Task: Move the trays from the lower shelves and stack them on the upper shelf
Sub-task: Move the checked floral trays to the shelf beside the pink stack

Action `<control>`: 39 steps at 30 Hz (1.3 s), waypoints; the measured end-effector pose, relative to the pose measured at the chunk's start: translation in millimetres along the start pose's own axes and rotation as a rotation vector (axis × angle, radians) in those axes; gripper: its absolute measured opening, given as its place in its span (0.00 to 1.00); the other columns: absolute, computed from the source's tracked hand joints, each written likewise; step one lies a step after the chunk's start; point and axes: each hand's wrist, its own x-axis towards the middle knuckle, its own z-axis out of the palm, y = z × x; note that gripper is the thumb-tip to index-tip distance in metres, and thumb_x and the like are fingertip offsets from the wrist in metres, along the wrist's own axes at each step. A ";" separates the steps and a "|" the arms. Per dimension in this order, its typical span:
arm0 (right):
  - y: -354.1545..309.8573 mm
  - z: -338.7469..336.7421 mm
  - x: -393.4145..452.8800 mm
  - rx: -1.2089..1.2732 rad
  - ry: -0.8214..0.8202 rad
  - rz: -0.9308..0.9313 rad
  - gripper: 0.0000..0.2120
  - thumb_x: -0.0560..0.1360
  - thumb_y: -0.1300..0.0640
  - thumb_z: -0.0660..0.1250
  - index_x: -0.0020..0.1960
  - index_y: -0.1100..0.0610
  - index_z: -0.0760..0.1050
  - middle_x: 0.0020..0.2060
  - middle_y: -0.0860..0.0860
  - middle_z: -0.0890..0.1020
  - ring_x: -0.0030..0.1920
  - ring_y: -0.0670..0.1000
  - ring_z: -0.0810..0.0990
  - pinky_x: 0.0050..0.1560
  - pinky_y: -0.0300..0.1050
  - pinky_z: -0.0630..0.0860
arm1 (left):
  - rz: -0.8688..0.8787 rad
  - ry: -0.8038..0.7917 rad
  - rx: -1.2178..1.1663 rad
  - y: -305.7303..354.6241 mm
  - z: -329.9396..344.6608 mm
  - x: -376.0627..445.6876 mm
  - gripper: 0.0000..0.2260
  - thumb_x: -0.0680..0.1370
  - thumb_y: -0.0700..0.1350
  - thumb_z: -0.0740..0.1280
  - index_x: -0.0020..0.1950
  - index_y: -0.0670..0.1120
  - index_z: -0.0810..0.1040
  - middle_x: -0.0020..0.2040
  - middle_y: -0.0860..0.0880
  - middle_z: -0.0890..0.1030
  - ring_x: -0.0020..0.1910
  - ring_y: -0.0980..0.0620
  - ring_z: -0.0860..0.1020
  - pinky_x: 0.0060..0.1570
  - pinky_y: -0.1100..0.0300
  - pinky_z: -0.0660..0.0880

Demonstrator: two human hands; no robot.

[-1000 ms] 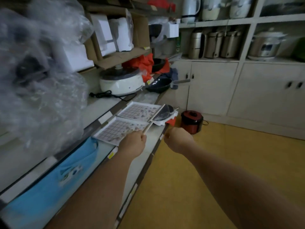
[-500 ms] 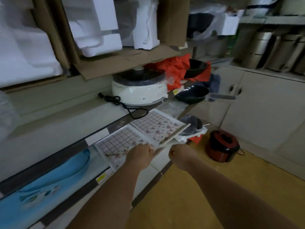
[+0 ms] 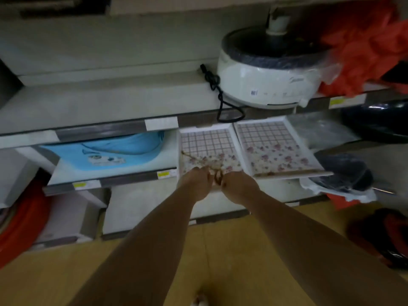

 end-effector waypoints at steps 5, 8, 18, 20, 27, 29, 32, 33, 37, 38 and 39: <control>17.4 16.1 24.4 -0.084 -0.016 -0.053 0.15 0.79 0.62 0.55 0.61 0.60 0.75 0.56 0.55 0.79 0.56 0.55 0.78 0.49 0.46 0.73 | -0.075 -0.002 -0.015 -1.7 30.0 15.9 0.17 0.82 0.51 0.53 0.66 0.43 0.70 0.63 0.41 0.74 0.62 0.42 0.73 0.59 0.51 0.70; 32.4 37.8 41.7 -0.147 -0.009 -0.093 0.15 0.79 0.61 0.57 0.64 0.60 0.72 0.58 0.55 0.78 0.58 0.55 0.77 0.54 0.47 0.74 | -0.093 -0.015 -0.034 -5.2 57.0 30.3 0.17 0.82 0.51 0.55 0.67 0.45 0.69 0.65 0.42 0.72 0.64 0.43 0.71 0.62 0.50 0.70; 69.7 90.3 89.5 -0.340 0.104 -0.125 0.18 0.77 0.61 0.59 0.67 0.57 0.68 0.62 0.55 0.74 0.64 0.56 0.71 0.65 0.52 0.68 | -0.087 0.044 0.042 -19.7 122.8 73.8 0.22 0.80 0.55 0.57 0.71 0.45 0.64 0.68 0.43 0.69 0.66 0.44 0.68 0.64 0.50 0.66; 73.6 96.1 92.0 -0.357 0.069 -0.098 0.19 0.77 0.61 0.59 0.68 0.58 0.67 0.62 0.56 0.73 0.63 0.57 0.71 0.65 0.53 0.68 | -0.079 0.037 0.030 -22.0 127.2 76.7 0.25 0.79 0.59 0.58 0.71 0.46 0.63 0.69 0.44 0.68 0.67 0.44 0.67 0.65 0.50 0.65; 72.1 101.2 97.6 -0.417 0.038 -0.121 0.16 0.80 0.60 0.54 0.67 0.59 0.67 0.62 0.57 0.74 0.63 0.56 0.72 0.65 0.53 0.67 | -0.044 -0.044 0.236 -28.2 134.2 80.0 0.25 0.77 0.54 0.65 0.70 0.46 0.64 0.67 0.45 0.68 0.66 0.45 0.66 0.66 0.50 0.63; 72.9 99.6 97.1 -0.439 0.031 -0.143 0.16 0.80 0.60 0.55 0.67 0.59 0.67 0.62 0.56 0.74 0.62 0.56 0.73 0.64 0.52 0.68 | -0.040 0.010 0.280 -27.5 133.6 80.1 0.17 0.79 0.47 0.62 0.67 0.45 0.67 0.63 0.45 0.71 0.63 0.45 0.69 0.63 0.51 0.68; 74.2 97.8 94.1 -0.457 0.046 -0.172 0.16 0.80 0.60 0.56 0.67 0.61 0.66 0.61 0.57 0.75 0.61 0.57 0.74 0.63 0.53 0.69 | -0.031 0.067 0.324 -25.8 130.1 78.0 0.13 0.81 0.40 0.57 0.65 0.44 0.70 0.59 0.44 0.74 0.59 0.46 0.71 0.59 0.53 0.71; 73.8 96.7 93.3 -0.449 0.060 -0.169 0.15 0.80 0.61 0.56 0.66 0.61 0.67 0.60 0.57 0.76 0.60 0.57 0.75 0.62 0.53 0.69 | -0.025 0.078 0.328 -24.9 128.7 77.1 0.13 0.81 0.40 0.57 0.65 0.44 0.70 0.59 0.44 0.74 0.59 0.46 0.71 0.58 0.53 0.71; 70.3 87.2 89.9 -0.427 0.160 -0.183 0.14 0.80 0.62 0.55 0.64 0.61 0.70 0.56 0.57 0.79 0.56 0.57 0.78 0.58 0.50 0.71 | -0.018 0.116 0.306 -23.2 116.9 74.9 0.14 0.81 0.41 0.55 0.66 0.44 0.69 0.61 0.44 0.74 0.61 0.45 0.71 0.61 0.51 0.69; 69.2 83.4 89.3 -0.415 0.179 -0.192 0.14 0.80 0.62 0.55 0.63 0.61 0.71 0.55 0.56 0.80 0.55 0.57 0.78 0.57 0.50 0.71 | -0.019 0.128 0.301 -23.0 112.4 74.4 0.14 0.81 0.41 0.55 0.67 0.44 0.68 0.62 0.44 0.74 0.61 0.45 0.72 0.62 0.52 0.68; 67.8 79.1 88.9 -0.400 0.194 -0.201 0.14 0.79 0.63 0.55 0.62 0.61 0.72 0.54 0.56 0.80 0.55 0.57 0.78 0.57 0.49 0.71 | -0.018 0.140 0.303 -22.9 107.2 74.0 0.15 0.81 0.41 0.54 0.67 0.44 0.68 0.62 0.44 0.74 0.61 0.45 0.72 0.62 0.52 0.68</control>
